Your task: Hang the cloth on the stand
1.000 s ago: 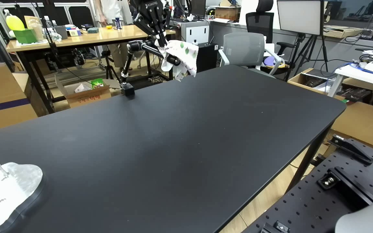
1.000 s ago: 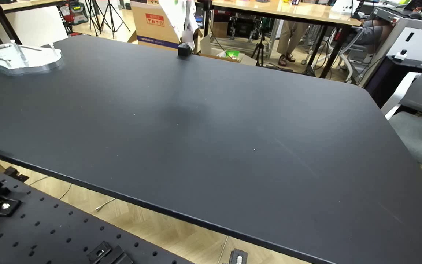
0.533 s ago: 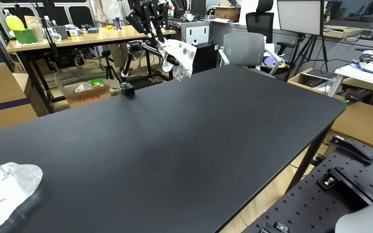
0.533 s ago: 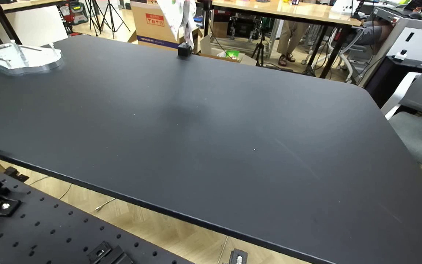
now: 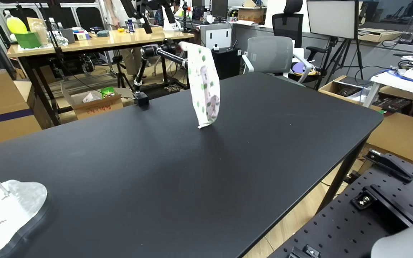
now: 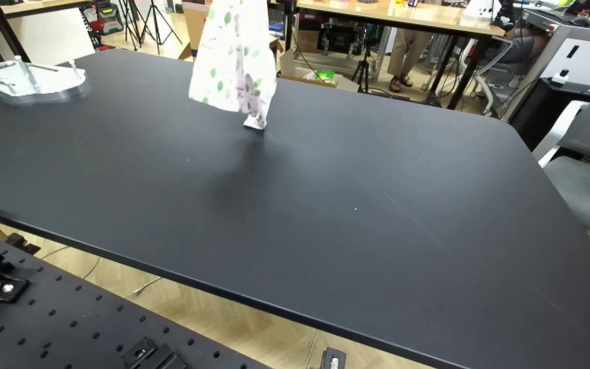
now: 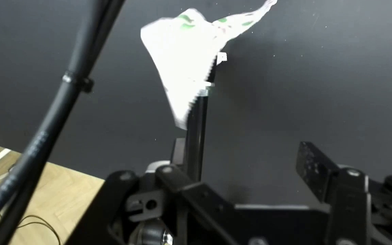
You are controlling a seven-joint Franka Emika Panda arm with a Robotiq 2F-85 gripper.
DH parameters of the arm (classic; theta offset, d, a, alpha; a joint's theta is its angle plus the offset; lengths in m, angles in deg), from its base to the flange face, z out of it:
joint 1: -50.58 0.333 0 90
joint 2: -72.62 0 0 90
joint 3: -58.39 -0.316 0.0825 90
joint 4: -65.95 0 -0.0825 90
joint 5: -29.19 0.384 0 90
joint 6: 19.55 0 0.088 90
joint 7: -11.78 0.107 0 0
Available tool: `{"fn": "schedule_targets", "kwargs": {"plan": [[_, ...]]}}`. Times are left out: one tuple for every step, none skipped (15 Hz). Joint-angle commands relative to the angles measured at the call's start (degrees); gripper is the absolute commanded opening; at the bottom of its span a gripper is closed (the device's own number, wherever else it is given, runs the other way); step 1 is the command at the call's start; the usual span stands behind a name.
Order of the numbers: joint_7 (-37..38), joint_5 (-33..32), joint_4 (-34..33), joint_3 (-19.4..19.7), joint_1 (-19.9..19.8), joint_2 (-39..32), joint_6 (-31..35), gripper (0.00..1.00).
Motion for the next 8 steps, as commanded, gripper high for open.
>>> {"fn": "schedule_targets", "kwargs": {"plan": [[3.0,-1.7,-2.8,0.3,1.6,0.1,-1.8,1.0],[3.7,-1.7,-3.0,0.3,1.8,0.1,-1.6,1.0],[4.0,-1.8,-3.3,0.3,2.0,0.1,-1.6,1.0],[4.6,-2.5,-3.3,0.5,2.3,0.1,-0.9,1.0],[4.6,-2.3,-3.6,0.4,2.3,0.0,-1.4,1.0],[4.8,-2.2,-3.7,0.4,2.3,0.0,-1.5,1.0],[4.8,-1.8,-3.9,0.3,2.2,0.0,-1.8,1.0],[4.5,-1.5,-4.0,0.2,2.2,-0.1,-1.9,1.0]]}}
